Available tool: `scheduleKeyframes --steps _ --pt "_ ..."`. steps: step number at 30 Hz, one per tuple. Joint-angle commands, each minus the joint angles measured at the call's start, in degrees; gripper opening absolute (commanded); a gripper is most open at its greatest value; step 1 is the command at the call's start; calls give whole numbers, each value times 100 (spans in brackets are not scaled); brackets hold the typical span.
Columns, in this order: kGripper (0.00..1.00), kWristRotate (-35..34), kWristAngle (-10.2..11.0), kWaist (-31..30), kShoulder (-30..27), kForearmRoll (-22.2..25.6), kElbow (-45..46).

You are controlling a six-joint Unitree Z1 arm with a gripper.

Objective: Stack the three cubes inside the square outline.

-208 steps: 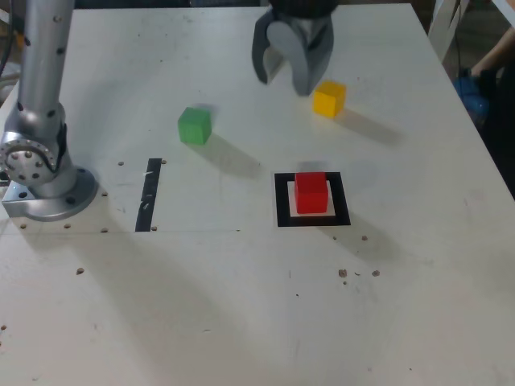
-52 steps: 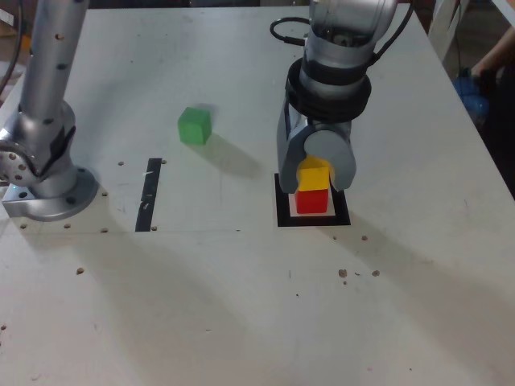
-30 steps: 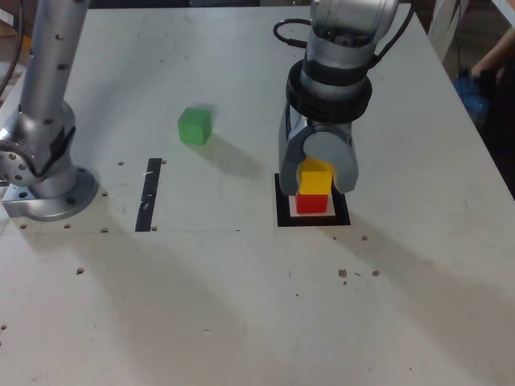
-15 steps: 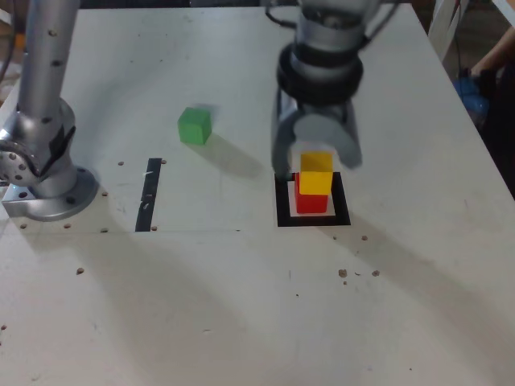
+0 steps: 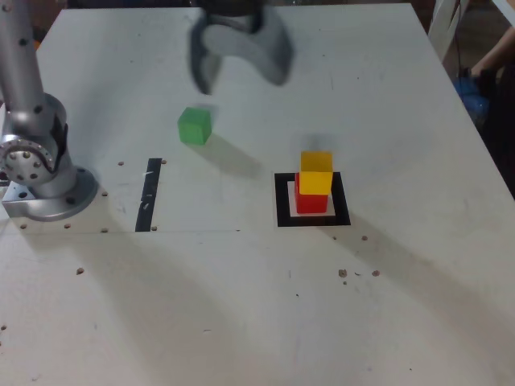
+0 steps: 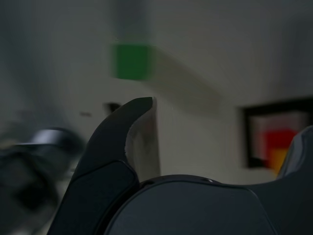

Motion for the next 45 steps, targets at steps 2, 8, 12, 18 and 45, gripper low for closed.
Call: scheduleKeyframes --steps 2,8,12,18,45 --pt "99 272 93 429 -17 -144 429" --pt "99 469 244 547 22 -523 899" --pt "99 561 298 624 106 -933 1258" --pt "100 837 325 1052 246 -1578 1773" --pt "67 1410 187 1180 706 -2299 2178"
